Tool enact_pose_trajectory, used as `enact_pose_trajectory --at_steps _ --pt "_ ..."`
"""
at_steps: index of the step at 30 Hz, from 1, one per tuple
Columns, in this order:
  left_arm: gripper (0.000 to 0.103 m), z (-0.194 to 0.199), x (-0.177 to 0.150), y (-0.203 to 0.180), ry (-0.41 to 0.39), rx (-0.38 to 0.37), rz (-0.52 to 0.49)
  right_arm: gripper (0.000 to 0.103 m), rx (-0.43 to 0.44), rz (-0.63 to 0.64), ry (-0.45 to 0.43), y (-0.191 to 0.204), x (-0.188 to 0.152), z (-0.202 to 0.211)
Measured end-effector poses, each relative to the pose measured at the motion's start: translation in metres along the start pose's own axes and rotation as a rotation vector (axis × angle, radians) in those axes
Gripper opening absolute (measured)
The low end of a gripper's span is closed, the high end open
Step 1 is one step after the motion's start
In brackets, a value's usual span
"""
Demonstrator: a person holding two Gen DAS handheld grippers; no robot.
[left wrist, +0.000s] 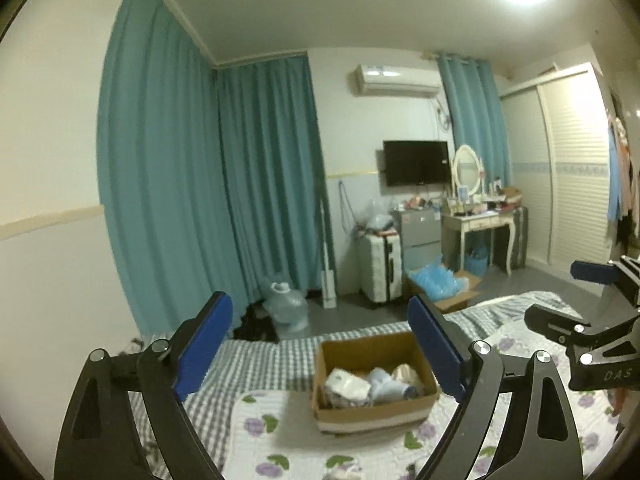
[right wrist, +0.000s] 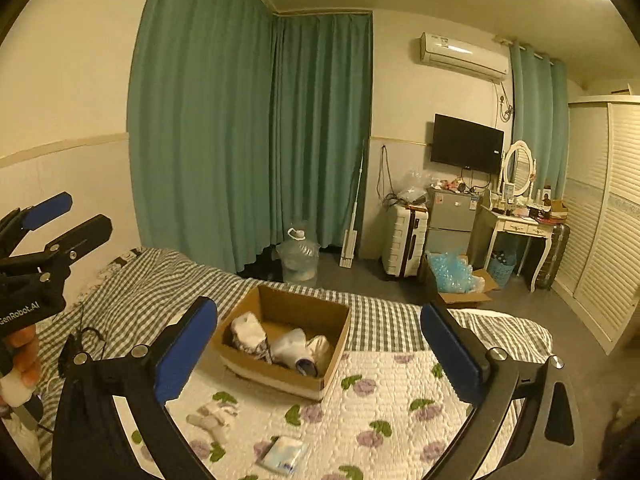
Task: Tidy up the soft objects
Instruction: 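Grasp the blue tissue pack with the right gripper while the left grasps the white plastic piece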
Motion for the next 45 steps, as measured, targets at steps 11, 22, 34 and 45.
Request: enact_pose_trajectory --at_steps 11,22,34,45 --pt "0.091 -0.020 -0.128 -0.009 0.203 -0.073 -0.054 0.102 0.013 -0.006 0.136 0.023 -0.115 -0.055" --pt "0.091 -0.095 -0.278 -0.026 0.532 -0.031 -0.078 0.102 0.018 -0.129 0.389 0.000 -0.253 -0.177" --pt "0.087 -0.120 -0.352 -0.058 0.699 -0.114 -0.104 0.101 0.006 -0.168 0.521 -0.007 -0.316 -0.222" --pt "0.059 -0.119 -0.359 -0.072 0.698 -0.170 -0.131 0.059 0.016 -0.225 0.523 -0.016 -0.323 -0.217"
Point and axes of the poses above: each gripper's, at about its wrist camera, not at the fingertips, and z roughly against the way its jaws point, y to its left, x to its top, the point moved 6 cm from there along -z, roughly the way its jaws point, and after that the axes turned 15 degrees about x, right-handed, at the moved point
